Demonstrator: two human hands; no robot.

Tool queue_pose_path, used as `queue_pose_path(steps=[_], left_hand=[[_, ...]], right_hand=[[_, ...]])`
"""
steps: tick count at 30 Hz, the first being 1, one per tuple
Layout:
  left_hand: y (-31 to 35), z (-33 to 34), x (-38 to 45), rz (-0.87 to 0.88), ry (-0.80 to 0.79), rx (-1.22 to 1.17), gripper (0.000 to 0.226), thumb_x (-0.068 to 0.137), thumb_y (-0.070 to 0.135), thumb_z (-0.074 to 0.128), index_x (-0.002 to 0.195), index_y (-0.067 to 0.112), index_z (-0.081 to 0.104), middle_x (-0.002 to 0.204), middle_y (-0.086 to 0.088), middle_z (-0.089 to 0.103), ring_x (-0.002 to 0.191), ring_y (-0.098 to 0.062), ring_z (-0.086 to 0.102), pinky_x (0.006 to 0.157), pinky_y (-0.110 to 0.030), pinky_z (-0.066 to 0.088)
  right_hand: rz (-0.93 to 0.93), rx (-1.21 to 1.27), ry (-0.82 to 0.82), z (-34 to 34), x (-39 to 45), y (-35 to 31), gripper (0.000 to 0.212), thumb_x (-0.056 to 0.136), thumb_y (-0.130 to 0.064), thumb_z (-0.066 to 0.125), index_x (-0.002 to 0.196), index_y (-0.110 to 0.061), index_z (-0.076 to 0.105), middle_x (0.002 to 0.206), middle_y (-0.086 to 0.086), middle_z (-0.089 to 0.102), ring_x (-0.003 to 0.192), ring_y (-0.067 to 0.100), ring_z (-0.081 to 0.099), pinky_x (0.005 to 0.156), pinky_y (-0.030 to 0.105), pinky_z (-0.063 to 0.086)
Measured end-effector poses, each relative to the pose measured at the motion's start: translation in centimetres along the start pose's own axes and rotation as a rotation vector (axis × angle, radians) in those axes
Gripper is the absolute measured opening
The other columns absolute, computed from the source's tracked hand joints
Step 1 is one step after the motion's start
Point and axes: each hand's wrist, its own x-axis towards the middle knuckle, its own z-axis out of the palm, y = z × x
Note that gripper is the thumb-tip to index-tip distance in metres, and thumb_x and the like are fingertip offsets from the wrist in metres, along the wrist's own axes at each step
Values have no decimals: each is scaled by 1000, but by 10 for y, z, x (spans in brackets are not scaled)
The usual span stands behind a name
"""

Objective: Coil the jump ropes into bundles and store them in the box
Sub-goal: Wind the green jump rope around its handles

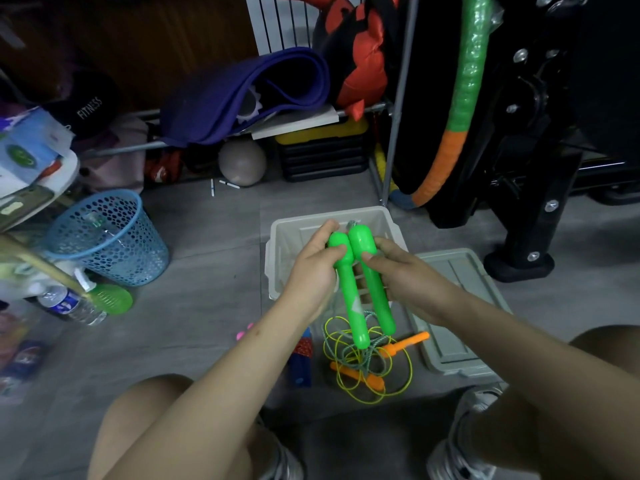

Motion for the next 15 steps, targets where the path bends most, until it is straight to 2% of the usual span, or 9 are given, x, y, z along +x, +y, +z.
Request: queue_pose_path(steps=[2,3,5,7,9,11,13,14,15], left_hand=[[-3,0,-2,85,-19,134,55,95,-7,42,146,10,30,142,-4,42,118,-11,47,103,-24,39],[-4,1,-4,128,-16,184,58,94,-6,45,147,13,28,144,-3,39,120,-8,45,101,-20,40],[-5,2,-6,164,28,179,63,91,-5,52,146,15,28,143,-3,39,118,-4,45,86,-10,46],[-2,3,-7,140,89,92,66,88,-4,57,145,13,29,144,-5,40,117,-6,47,74,-7,48],[1,2,-5,112,131,87,69,86,3,64,145,14,30,145,-2,39,113,-4,50,75,-7,47],[4,-2,-5,65,158,197,68,84,19,69,143,15,34,137,7,42,108,-1,53,82,-10,44],[5,-6,-6,-32,105,250,43,86,32,65,122,13,56,119,7,60,101,-2,58,89,-21,45],[4,-6,-8,-83,31,219,26,87,34,62,104,14,65,101,5,67,89,-2,62,83,-22,46],[3,-5,-10,-117,-33,170,20,88,33,60,89,14,66,86,3,69,75,-2,64,73,-21,48]], right_hand=[[-20,45,-95,1,0,2,37,90,-27,60,125,-33,48,121,9,61,112,32,60,89,48,51],[-22,81,-143,3,0,3,46,89,-20,62,130,-29,43,124,13,59,110,34,61,87,49,52],[-43,86,-167,6,-1,3,54,89,-2,59,134,-20,36,123,20,57,103,34,64,78,41,55],[-59,101,-157,9,-1,2,52,89,5,55,134,-10,35,114,22,59,92,32,67,73,36,57],[-65,115,-137,9,0,1,46,90,6,53,131,-3,36,99,17,59,82,28,65,77,39,56],[-83,69,-88,7,1,-2,41,90,6,52,128,1,37,95,14,58,79,25,63,80,40,54],[-106,-4,-67,4,2,-5,40,90,5,53,127,2,38,98,15,59,80,24,64,83,43,53],[-117,-59,-76,2,2,-6,41,90,4,54,127,0,38,98,15,60,81,24,65,83,44,53],[-123,-121,-97,1,1,-7,43,90,4,55,128,-3,38,98,14,62,82,23,66,82,42,54]])
